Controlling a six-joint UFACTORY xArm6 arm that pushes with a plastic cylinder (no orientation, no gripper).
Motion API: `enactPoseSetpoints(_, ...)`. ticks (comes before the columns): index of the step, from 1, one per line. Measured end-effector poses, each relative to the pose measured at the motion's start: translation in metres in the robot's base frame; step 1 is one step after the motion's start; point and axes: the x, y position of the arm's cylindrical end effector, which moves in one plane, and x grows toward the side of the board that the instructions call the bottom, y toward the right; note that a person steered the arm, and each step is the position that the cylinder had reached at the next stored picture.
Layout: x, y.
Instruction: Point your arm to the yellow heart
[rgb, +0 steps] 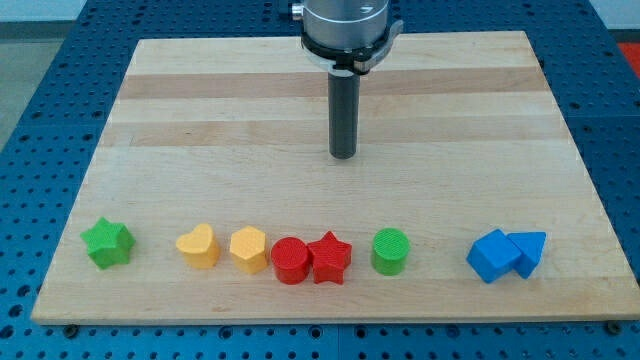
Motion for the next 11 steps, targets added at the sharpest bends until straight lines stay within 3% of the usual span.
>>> enactPoseSetpoints(2, 0.029, -0.103)
enactPoseSetpoints(4, 0.048, -0.129)
enactPoseSetpoints(5, 0.079, -0.162)
enactPoseSetpoints(11, 0.119, -0.183)
